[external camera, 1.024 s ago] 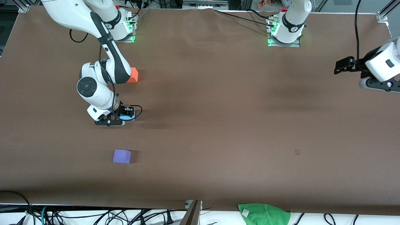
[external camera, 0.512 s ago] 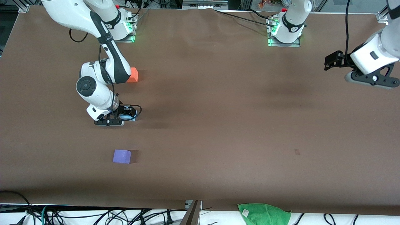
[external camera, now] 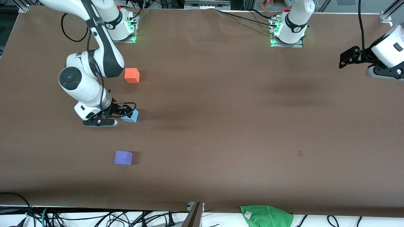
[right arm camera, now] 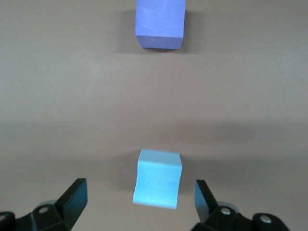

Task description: Place blue block between orange and purple blocks

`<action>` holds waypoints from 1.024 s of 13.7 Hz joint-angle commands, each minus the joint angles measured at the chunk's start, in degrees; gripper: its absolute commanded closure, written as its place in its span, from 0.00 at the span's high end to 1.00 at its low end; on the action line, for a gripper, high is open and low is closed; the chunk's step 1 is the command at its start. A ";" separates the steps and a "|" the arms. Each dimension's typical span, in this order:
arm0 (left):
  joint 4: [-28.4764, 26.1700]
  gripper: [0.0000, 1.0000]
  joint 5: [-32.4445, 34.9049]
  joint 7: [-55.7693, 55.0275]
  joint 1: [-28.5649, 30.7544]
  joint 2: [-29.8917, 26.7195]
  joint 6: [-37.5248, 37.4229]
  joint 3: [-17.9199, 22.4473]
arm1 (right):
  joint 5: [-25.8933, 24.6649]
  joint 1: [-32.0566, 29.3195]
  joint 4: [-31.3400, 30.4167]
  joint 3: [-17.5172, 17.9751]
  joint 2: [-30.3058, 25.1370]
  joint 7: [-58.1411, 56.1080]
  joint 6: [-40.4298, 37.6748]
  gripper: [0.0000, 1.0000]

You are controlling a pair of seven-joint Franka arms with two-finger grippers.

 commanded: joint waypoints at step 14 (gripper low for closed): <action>0.16 1.00 -1.22 -6.97 -1.60 1.09 3.39 -0.52 | -2.68 -0.03 18.49 -5.26 -13.87 -14.91 -33.24 0.99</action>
